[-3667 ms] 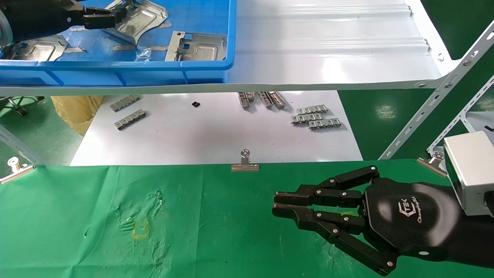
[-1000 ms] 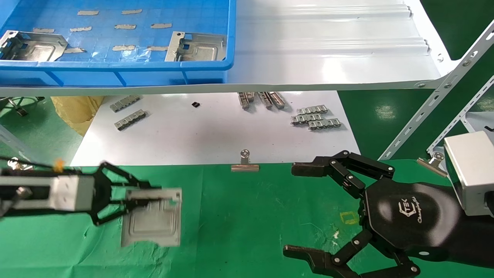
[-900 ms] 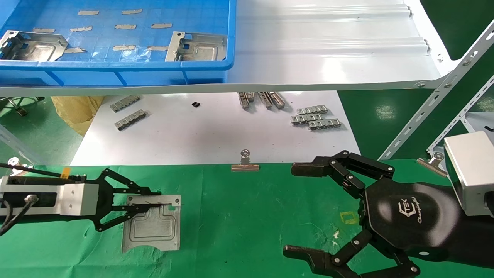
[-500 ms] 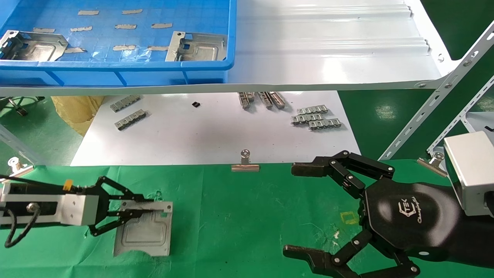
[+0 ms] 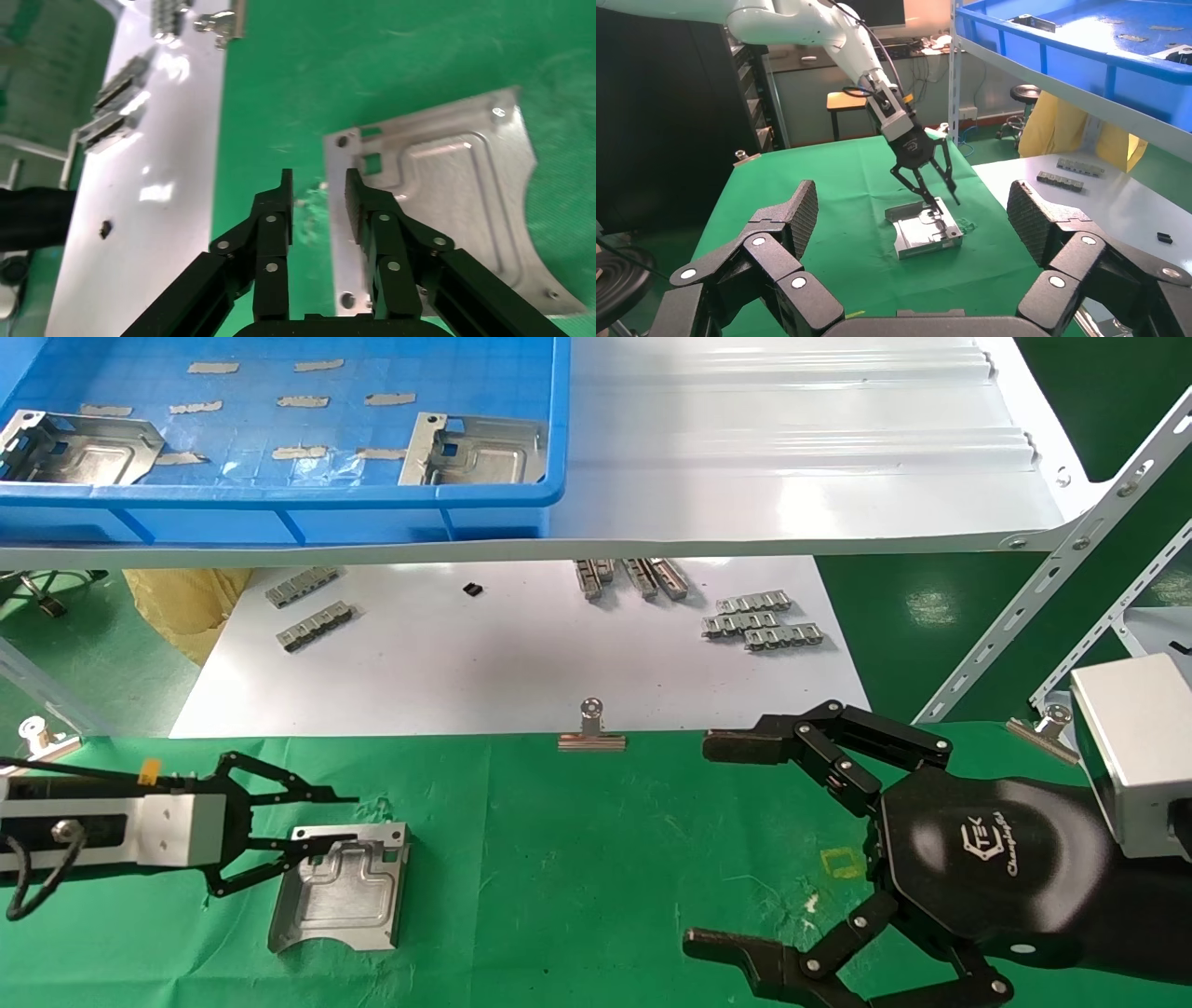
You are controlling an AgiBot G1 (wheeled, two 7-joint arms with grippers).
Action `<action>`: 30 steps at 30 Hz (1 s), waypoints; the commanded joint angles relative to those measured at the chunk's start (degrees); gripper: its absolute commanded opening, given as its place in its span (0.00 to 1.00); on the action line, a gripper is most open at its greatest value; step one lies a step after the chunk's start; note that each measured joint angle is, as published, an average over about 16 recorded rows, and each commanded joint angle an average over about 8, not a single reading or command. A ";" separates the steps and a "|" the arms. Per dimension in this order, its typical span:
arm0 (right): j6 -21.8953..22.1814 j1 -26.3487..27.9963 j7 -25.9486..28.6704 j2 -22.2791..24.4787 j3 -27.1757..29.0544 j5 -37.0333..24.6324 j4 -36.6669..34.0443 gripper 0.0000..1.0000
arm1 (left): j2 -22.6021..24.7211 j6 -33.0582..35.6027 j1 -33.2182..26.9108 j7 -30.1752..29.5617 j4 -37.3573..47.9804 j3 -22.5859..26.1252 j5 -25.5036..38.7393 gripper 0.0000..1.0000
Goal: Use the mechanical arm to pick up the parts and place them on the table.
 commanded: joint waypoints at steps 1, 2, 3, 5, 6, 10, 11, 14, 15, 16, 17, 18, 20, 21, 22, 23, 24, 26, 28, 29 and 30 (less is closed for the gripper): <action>0.00 0.00 0.00 0.00 0.00 0.00 0.00 1.00 | -0.12 0.23 -0.36 0.34 0.77 -0.27 -0.47 1.00; 0.00 0.00 0.00 0.00 0.00 0.00 0.00 1.00 | -0.21 0.46 -0.26 -0.61 1.18 -0.70 -1.19 1.00; 0.00 0.00 0.00 0.00 0.00 0.00 0.00 1.00 | -0.30 0.69 0.00 -1.90 1.62 -1.23 -2.06 1.00; 0.00 0.00 0.00 0.00 0.00 0.00 0.00 1.00 | -0.43 1.08 0.54 -4.29 2.32 -2.17 -3.60 1.00; 0.00 0.00 0.00 0.00 0.00 0.01 0.00 1.00 | -0.47 1.27 0.96 -6.01 2.74 -2.71 -4.48 1.00; 0.01 -0.01 -0.01 0.01 0.00 0.02 -0.01 1.00 | -0.48 1.65 2.81 -10.85 4.07 -4.53 -7.46 1.00; 0.01 -0.01 -0.01 0.01 0.00 0.02 -0.01 1.00 | -0.48 1.68 3.05 -11.30 4.22 -4.74 -7.80 1.00; 0.02 -0.01 -0.01 0.01 0.00 0.02 -0.02 1.00 | -0.48 1.77 3.56 -11.87 4.53 -5.14 -8.49 1.00; 0.02 -0.01 -0.01 0.01 0.00 0.02 -0.02 1.00 | -0.48 1.78 3.52 -11.64 4.49 -5.10 -8.44 1.00; 0.02 -0.01 -0.01 0.01 0.00 0.02 -0.02 1.00 | -0.48 1.78 3.44 -11.43 4.43 -5.05 -8.36 1.00; 0.02 -0.01 -0.01 0.01 0.00 0.02 -0.02 1.00 | -0.48 1.78 3.35 -11.25 4.36 -4.98 -8.25 1.00; 0.02 -0.01 -0.01 0.02 0.00 0.02 -0.02 1.00 | -0.48 1.78 3.26 -11.07 4.29 -4.89 -8.13 1.00; 0.02 -0.01 -0.01 0.01 0.00 0.02 -0.02 1.00 | -0.48 1.77 3.08 -10.77 4.16 -4.75 -7.87 1.00; 0.02 -0.01 -0.01 0.02 0.00 0.02 -0.02 1.00 | -0.48 1.76 3.00 -10.62 4.09 -4.68 -7.76 1.00; 0.02 -0.01 -0.01 0.01 0.00 0.02 -0.02 1.00 | -0.48 1.73 2.88 -10.46 4.00 -4.58 -7.58 1.00; 0.02 -0.01 -0.01 0.01 0.00 0.02 -0.02 1.00 | -0.48 1.72 2.81 -10.33 3.93 -4.52 -7.47 1.00; 0.02 -0.01 -0.01 0.01 0.00 0.02 -0.02 1.00 | -0.50 1.70 2.77 -10.25 3.83 -4.48 -7.38 1.00; 0.02 -0.01 -0.01 0.01 0.00 0.02 -0.02 1.00 | -0.54 1.66 2.77 -10.27 3.50 -4.47 -7.30 1.00; 0.02 -0.01 -0.01 0.01 0.00 0.02 -0.02 1.00 | -0.67 1.58 2.98 -10.71 2.75 -4.62 -7.38 1.00; 0.02 -0.01 -0.01 0.01 0.00 0.02 -0.02 1.00 | -0.78 1.52 3.21 -11.15 2.13 -4.79 -7.50 1.00; 0.02 -0.01 -0.01 0.01 0.00 0.02 -0.02 1.00 | -0.91 1.47 3.53 -11.76 1.42 -5.04 -7.74 1.00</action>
